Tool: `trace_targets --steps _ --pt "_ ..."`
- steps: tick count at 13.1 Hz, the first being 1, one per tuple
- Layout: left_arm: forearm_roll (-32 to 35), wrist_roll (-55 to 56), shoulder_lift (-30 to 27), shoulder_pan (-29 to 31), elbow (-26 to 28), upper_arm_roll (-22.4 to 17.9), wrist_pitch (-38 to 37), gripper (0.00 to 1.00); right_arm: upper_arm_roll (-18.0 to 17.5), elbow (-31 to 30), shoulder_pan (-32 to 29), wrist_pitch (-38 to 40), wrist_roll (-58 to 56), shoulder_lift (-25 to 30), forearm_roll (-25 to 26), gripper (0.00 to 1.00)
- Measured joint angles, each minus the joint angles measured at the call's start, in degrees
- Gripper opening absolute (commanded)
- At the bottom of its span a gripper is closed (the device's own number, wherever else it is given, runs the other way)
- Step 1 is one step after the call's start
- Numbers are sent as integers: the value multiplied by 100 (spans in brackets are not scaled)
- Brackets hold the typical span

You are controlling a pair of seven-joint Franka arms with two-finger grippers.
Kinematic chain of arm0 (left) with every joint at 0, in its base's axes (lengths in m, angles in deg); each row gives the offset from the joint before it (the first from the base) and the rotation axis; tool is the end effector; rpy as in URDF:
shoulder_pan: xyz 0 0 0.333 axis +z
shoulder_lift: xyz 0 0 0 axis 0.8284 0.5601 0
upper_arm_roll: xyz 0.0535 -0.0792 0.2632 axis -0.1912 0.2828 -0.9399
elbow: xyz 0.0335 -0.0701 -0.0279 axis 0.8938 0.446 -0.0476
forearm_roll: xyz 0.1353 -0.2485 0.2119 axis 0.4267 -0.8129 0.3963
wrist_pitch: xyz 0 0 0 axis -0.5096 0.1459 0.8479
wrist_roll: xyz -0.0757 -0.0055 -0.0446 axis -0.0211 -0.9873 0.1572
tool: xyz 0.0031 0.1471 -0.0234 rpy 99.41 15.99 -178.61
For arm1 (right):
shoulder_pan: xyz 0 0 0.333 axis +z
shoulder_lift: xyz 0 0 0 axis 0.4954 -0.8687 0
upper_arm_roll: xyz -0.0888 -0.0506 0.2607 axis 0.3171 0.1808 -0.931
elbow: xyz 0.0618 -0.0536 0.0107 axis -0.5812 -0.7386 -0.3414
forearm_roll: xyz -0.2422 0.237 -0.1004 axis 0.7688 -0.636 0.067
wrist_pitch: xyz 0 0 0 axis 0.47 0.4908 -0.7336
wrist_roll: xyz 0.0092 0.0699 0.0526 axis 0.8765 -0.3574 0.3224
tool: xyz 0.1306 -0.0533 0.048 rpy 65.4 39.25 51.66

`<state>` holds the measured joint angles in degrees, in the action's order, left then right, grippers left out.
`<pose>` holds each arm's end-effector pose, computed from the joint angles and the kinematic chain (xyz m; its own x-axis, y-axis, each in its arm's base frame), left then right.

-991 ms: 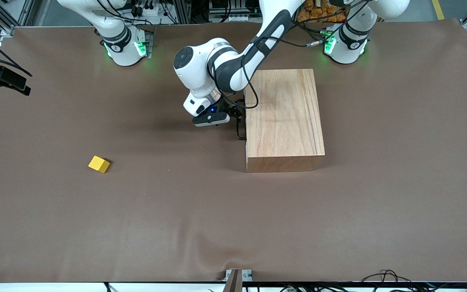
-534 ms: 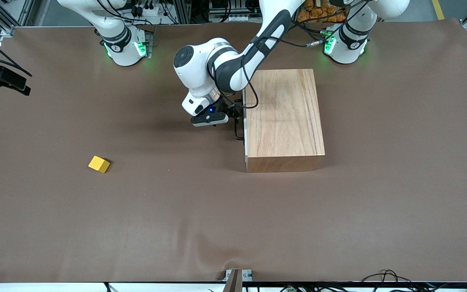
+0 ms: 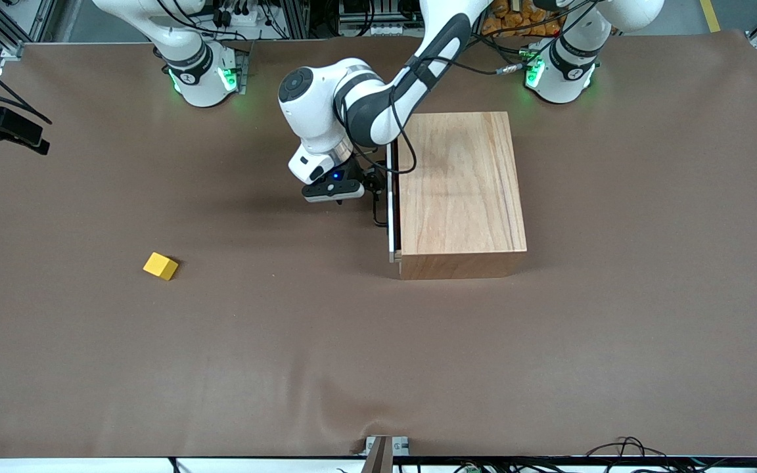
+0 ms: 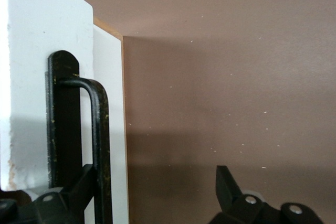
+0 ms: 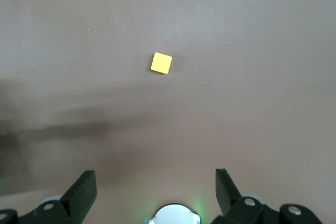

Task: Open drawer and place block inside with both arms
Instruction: 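Pull the drawer handle outward with the left gripper to open the drawer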

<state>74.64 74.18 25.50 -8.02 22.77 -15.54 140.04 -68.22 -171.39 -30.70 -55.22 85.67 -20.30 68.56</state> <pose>0.3755 -0.5634 0.2489 0.9851 -0.0641 0.1594 -0.0271 -0.9741 -0.2244 0.4813 -0.0208 0.5745 0.9872 -0.1191 -0.1060 -0.1166 -0.9927 0.0292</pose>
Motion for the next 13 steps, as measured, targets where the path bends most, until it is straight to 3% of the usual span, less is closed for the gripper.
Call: trace_targets --steps 13 --pt "-145 118 20 -4 -9 31 702 100 4 0 0 2 0 0 0 100"
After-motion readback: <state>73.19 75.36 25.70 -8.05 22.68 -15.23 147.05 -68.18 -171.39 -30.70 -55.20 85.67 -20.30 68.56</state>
